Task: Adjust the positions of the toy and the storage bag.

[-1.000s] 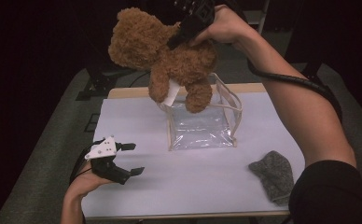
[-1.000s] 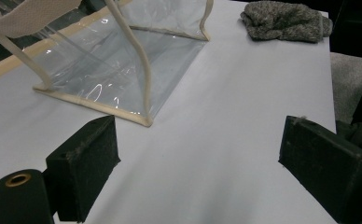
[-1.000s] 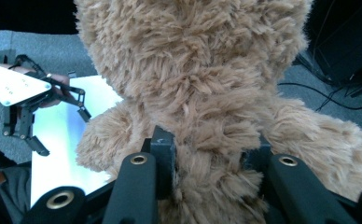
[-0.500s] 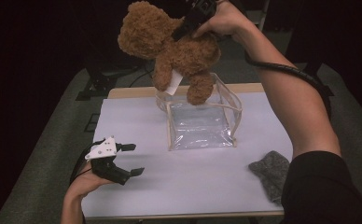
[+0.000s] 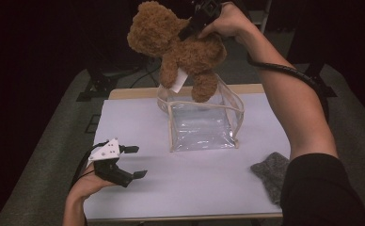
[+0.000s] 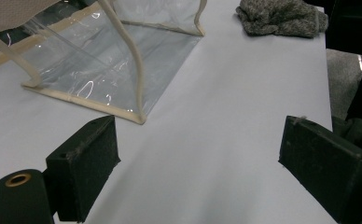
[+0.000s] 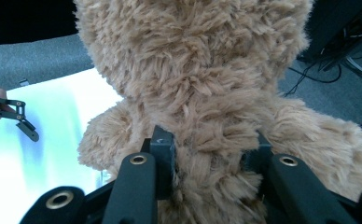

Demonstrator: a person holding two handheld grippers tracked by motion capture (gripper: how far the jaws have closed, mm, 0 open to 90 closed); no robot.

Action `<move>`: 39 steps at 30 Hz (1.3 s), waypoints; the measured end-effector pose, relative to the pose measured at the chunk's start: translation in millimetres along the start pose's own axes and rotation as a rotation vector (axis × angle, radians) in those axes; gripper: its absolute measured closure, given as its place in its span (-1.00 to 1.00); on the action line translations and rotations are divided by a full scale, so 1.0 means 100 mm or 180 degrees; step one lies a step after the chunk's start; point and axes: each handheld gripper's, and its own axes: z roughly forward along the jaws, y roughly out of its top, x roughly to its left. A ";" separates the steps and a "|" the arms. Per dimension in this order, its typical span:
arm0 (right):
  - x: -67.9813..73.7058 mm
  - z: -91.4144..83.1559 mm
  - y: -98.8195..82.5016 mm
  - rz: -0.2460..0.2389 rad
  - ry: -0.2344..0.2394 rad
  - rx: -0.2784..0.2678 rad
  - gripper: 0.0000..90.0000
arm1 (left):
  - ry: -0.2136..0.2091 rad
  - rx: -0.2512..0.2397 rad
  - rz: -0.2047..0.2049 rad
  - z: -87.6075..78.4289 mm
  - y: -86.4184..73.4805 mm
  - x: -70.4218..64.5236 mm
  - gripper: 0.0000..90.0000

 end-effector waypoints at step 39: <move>0.02 0.48 -0.84 0.0610 0.0427 -0.0146 0.44 | -0.0050 0.0039 0.0062 0.03 0.03 -0.04 -0.76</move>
